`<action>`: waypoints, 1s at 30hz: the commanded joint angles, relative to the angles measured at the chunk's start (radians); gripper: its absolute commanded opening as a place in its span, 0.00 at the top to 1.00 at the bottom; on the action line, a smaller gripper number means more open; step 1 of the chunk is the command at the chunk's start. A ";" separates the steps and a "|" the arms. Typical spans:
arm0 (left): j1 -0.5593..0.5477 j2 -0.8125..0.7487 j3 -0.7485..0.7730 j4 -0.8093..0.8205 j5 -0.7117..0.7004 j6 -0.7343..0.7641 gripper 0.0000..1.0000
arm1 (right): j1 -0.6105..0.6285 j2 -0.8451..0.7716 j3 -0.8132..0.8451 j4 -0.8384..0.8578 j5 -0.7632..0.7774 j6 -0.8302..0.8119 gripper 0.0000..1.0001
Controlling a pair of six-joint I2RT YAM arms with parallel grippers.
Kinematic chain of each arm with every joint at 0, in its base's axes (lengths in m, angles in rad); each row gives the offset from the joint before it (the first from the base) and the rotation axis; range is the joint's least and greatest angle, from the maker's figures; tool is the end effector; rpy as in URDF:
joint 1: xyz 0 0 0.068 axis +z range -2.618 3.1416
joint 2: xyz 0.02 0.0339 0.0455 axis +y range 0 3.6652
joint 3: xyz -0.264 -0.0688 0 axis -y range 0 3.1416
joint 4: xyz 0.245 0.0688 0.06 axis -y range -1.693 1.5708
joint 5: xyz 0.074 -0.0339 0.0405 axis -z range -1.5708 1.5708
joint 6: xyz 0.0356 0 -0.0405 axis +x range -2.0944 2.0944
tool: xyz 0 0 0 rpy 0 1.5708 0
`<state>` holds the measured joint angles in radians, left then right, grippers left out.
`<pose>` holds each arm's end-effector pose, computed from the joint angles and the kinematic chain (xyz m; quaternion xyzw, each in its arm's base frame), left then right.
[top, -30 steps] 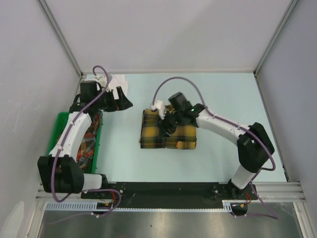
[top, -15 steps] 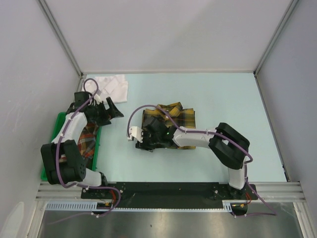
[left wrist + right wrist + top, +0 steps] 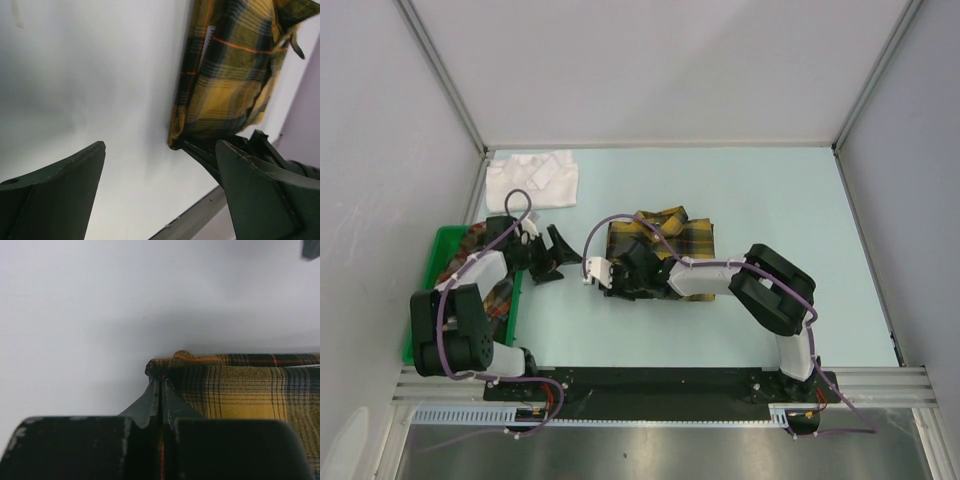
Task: Fold and stack the long sleeve shirts
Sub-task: Neatly place the folded shirt to the corner
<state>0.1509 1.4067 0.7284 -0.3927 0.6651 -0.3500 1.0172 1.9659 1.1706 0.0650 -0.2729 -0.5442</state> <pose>0.2546 0.0165 0.1774 -0.1488 0.9073 -0.3380 0.2012 0.2109 0.3595 0.1520 -0.6760 0.6035 0.2154 0.3638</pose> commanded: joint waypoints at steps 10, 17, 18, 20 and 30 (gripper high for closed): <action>-0.209 0.188 0.014 0.521 0.251 -0.329 0.01 | -0.109 -0.133 0.049 -0.013 -0.209 0.049 1.00; -0.264 0.359 0.055 0.537 0.231 -0.423 0.01 | -0.123 -0.163 0.077 -0.033 -0.233 0.076 1.00; -0.273 0.371 0.062 0.554 0.234 -0.435 0.01 | -0.123 -0.168 0.078 -0.033 -0.232 0.081 1.00; -0.284 0.399 0.066 0.591 0.232 -0.461 0.02 | -0.121 -0.170 0.084 -0.031 -0.226 0.095 1.00; -0.306 0.476 0.074 0.669 0.268 -0.574 0.05 | -0.130 -0.133 0.139 0.004 -0.186 0.109 1.00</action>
<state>-0.1505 1.8584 0.7746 0.2749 0.9188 -0.8986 0.8989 1.8530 1.2476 0.0101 -0.4698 -0.4450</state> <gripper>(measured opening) 0.933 0.017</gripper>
